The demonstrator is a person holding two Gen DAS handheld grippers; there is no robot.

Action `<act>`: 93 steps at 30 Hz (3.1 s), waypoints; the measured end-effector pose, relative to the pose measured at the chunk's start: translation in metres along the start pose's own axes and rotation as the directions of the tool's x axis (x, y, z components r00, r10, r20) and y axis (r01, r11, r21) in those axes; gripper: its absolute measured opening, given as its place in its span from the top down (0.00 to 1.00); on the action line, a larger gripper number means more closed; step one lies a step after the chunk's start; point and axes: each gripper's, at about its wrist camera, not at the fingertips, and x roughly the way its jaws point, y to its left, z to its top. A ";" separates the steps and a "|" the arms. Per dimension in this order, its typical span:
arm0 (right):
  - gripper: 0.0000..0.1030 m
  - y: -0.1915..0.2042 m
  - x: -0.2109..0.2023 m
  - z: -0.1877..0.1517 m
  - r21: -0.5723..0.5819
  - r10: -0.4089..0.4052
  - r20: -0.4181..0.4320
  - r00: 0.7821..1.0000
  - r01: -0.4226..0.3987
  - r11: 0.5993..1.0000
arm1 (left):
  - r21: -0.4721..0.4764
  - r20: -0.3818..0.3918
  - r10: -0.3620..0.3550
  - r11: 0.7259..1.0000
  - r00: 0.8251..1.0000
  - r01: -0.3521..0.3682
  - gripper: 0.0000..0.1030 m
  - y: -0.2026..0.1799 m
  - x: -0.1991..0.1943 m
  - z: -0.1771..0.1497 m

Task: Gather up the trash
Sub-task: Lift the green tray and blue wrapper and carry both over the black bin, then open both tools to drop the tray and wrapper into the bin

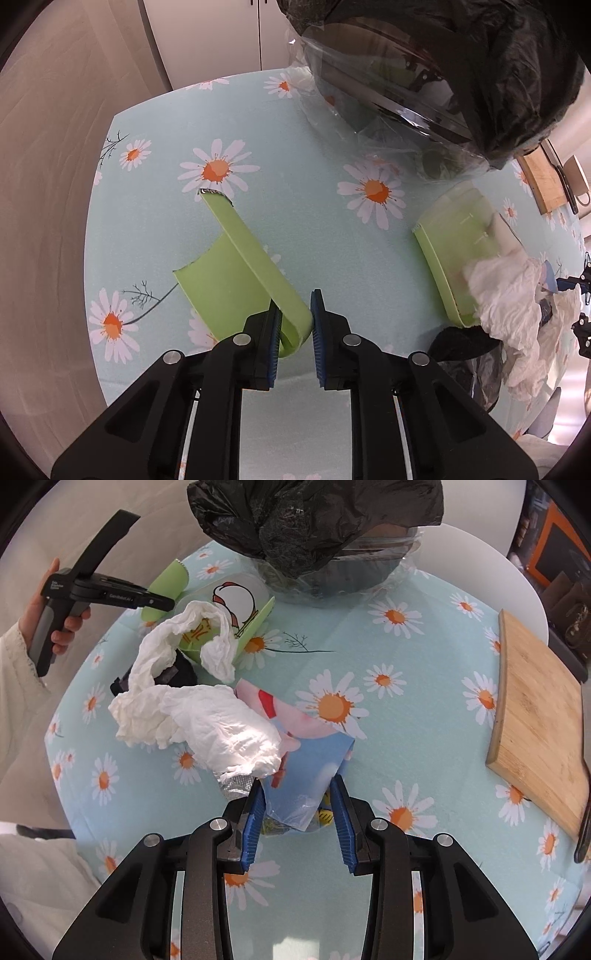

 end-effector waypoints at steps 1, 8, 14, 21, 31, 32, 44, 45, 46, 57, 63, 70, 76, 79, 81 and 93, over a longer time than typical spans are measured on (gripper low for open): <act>0.68 0.000 -0.002 -0.001 0.001 -0.005 0.005 1.000 0.005 1.000 | 0.001 0.001 0.001 1.000 1.000 -0.001 0.84 -0.003 -0.002 -0.002; 0.68 -0.010 -0.038 -0.021 0.003 -0.051 0.065 0.997 0.051 0.999 | -0.023 0.031 0.012 1.000 0.999 -0.011 0.85 -0.017 -0.031 -0.024; 0.68 -0.010 -0.068 -0.036 -0.020 -0.098 0.120 0.988 0.101 0.995 | -0.034 0.052 0.027 0.999 0.998 -0.025 0.85 -0.032 -0.054 -0.048; 0.68 -0.006 -0.099 -0.047 -0.059 -0.129 0.187 0.974 0.142 0.988 | -0.045 0.100 0.013 0.999 0.995 -0.008 0.85 -0.040 -0.060 -0.049; 0.68 -0.003 -0.144 -0.056 -0.138 -0.171 0.274 0.947 0.214 0.967 | 0.000 0.154 0.060 0.998 0.986 -0.060 0.84 -0.078 -0.099 -0.053; 0.68 -0.003 -0.148 -0.057 -0.143 -0.176 0.281 0.944 0.223 0.964 | 0.005 0.162 0.071 0.997 0.984 -0.072 0.84 -0.082 -0.102 -0.053; 0.68 -0.005 -0.182 -0.055 -0.180 -0.191 0.367 0.910 0.271 0.946 | 0.051 0.241 0.050 0.997 0.969 -0.064 0.84 -0.114 -0.141 -0.044; 0.68 -0.005 -0.184 -0.053 -0.185 -0.188 0.369 0.910 0.271 0.945 | 0.049 0.244 0.049 0.997 0.969 -0.063 0.84 -0.115 -0.144 -0.042; 0.68 -0.005 -0.186 -0.051 -0.190 -0.189 0.371 0.909 0.274 0.943 | 0.047 0.249 0.051 0.997 0.967 -0.064 0.84 -0.116 -0.147 -0.041; 0.68 -0.008 -0.203 -0.019 -0.213 -0.169 0.435 0.884 0.283 0.935 | 0.079 0.329 0.015 0.996 0.944 -0.044 0.84 -0.119 -0.178 -0.016; 0.68 -0.016 -0.204 0.015 -0.206 -0.161 0.462 0.872 0.282 0.937 | 0.126 0.347 -0.030 0.992 0.937 -0.014 0.84 -0.115 -0.179 0.009; 0.68 -0.033 -0.203 0.057 -0.176 -0.153 0.486 0.860 0.267 0.947 | 0.187 0.375 -0.093 0.982 0.922 0.023 0.84 -0.111 -0.181 0.046; 0.68 -0.040 -0.199 0.095 -0.178 -0.097 0.525 0.846 0.220 0.959 | 0.239 0.399 -0.122 0.971 0.909 0.025 0.84 -0.105 -0.180 0.080; 0.68 -0.042 -0.195 0.116 -0.185 -0.072 0.533 0.843 0.199 0.962 | 0.246 0.389 -0.128 0.969 0.912 0.031 0.84 -0.098 -0.172 0.101; 0.68 -0.043 -0.190 0.129 -0.196 -0.055 0.533 0.844 0.187 0.963 | 0.241 0.385 -0.136 0.969 0.913 0.043 0.84 -0.092 -0.165 0.114; 0.68 -0.050 -0.140 0.194 -0.247 -0.012 0.486 0.874 0.150 0.957 | 0.275 0.295 -0.200 0.954 0.934 0.117 0.84 -0.072 -0.111 0.171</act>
